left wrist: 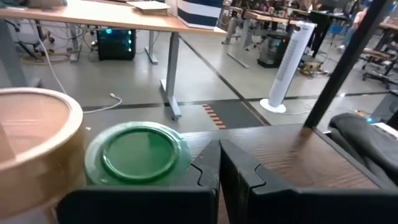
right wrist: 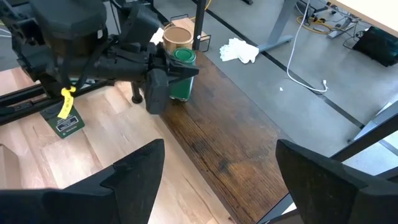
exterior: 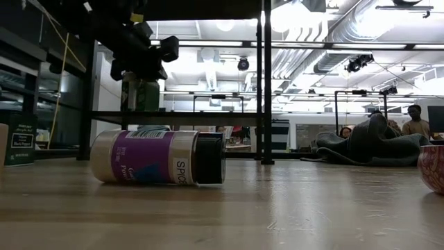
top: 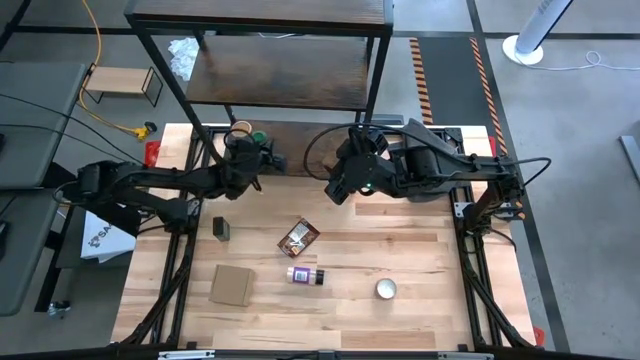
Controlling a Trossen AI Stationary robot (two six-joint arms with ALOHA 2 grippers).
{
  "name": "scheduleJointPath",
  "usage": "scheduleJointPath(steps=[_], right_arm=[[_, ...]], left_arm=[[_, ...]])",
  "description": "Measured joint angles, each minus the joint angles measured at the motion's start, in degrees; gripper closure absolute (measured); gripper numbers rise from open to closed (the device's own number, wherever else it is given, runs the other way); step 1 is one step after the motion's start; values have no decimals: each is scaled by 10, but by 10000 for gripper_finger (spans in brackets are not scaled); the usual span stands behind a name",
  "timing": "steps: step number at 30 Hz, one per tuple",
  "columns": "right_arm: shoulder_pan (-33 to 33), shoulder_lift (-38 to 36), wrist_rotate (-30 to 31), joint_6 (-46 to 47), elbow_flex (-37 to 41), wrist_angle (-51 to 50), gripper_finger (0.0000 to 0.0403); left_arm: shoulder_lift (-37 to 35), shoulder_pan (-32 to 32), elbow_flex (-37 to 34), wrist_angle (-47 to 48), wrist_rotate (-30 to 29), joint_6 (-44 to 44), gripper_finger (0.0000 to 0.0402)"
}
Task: Shelf spices
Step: Put the green seasoning bottle on the shelf
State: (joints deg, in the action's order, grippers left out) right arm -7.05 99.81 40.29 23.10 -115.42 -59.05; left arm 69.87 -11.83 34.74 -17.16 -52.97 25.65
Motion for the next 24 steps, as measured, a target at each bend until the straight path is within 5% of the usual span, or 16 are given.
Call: scheduleJointPath(steps=[10, 13, 18, 24], right_arm=[[-1, 0, 0, 0, 0, -1, 100], [-1, 0, 0, 0, 0, -2, 100], [-1, 0, 0, 0, 0, -2, 100], [-1, 0, 1, -6, 0, -2, 100]], left_arm=[[-20, -9, 0, -41, 3, -49, 401], [-34, -6, 0, -42, 48, -52, 401], [-31, 8, 0, 69, 121, 18, 401], [-30, 26, 0, 138, 101, 43, 401]])
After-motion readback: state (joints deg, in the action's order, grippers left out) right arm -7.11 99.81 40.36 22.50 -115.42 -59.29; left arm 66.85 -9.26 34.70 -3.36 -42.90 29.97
